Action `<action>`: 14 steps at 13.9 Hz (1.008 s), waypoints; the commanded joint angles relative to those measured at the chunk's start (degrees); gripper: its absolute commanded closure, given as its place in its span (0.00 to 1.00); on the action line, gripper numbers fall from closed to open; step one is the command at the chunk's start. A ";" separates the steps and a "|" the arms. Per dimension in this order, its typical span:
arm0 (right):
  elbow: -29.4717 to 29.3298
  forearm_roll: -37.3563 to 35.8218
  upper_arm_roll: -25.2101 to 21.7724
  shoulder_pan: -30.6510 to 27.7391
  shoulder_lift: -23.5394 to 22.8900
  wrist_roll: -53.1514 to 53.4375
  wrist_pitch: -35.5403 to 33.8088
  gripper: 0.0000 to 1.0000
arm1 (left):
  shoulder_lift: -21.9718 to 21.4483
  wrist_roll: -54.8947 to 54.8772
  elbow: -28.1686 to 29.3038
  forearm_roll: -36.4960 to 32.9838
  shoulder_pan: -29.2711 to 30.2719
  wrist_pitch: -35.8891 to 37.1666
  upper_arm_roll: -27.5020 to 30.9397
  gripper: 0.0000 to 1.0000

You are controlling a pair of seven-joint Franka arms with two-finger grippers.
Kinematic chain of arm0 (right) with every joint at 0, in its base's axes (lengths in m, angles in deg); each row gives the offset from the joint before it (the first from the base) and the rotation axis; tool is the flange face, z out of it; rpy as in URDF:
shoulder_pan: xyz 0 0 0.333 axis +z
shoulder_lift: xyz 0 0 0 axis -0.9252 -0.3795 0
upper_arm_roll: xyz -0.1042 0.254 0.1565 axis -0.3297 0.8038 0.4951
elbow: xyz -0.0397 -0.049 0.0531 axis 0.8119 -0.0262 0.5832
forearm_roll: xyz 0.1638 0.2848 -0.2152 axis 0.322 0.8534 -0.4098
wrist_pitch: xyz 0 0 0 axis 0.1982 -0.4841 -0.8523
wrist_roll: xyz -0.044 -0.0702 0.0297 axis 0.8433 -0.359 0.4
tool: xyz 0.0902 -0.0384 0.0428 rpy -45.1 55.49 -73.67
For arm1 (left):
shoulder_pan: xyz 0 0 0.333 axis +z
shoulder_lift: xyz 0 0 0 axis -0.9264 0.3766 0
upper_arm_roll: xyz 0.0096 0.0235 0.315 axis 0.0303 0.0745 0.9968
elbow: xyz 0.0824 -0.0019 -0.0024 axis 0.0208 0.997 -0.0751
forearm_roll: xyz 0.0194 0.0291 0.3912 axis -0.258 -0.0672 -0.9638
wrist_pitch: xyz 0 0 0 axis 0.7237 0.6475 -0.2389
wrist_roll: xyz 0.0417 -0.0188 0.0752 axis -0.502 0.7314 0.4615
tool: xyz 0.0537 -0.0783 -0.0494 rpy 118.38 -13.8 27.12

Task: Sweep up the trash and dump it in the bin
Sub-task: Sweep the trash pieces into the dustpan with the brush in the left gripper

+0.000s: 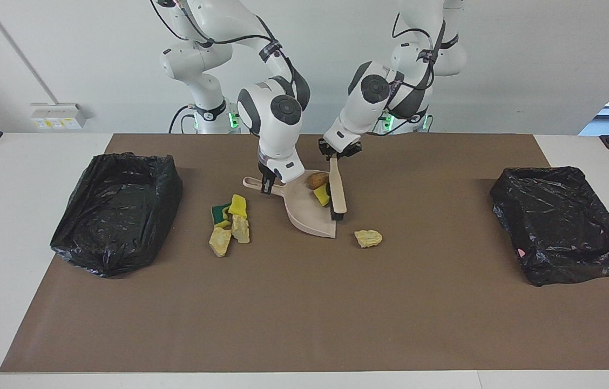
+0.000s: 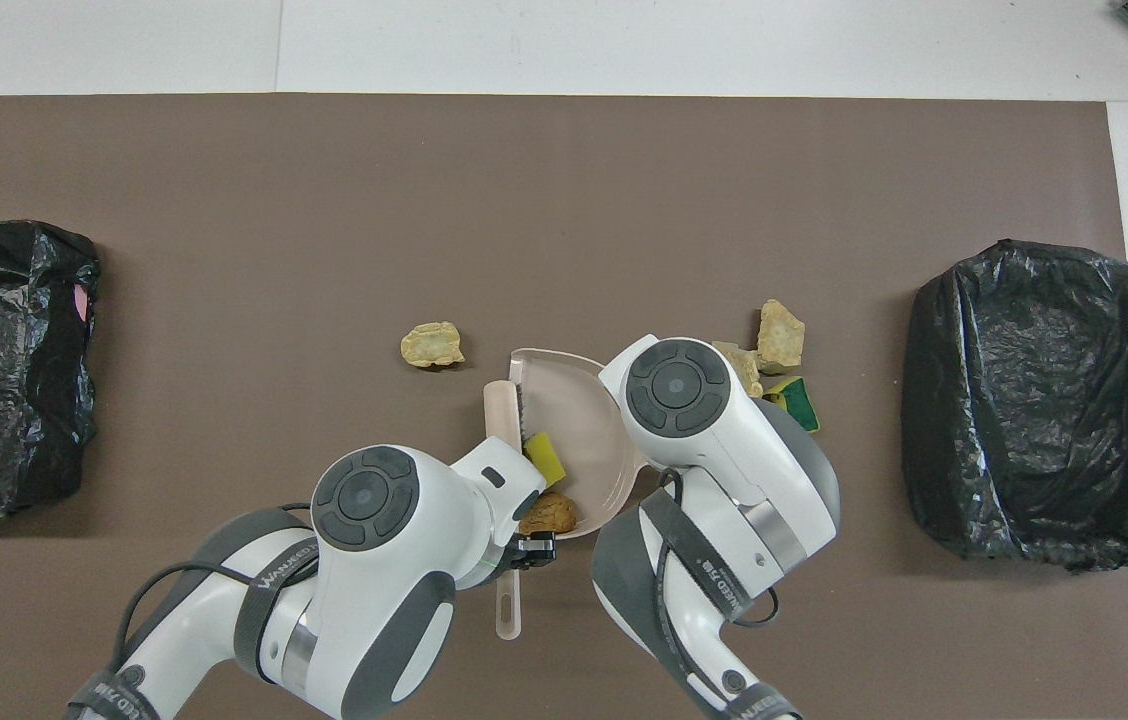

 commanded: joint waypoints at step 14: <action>1.61 -1.25 0.09 -0.01 1.31 2.07 1.01 1.00 | 7.02 -23.32 -9.83 -3.91 4.62 1.36 14.46 1.00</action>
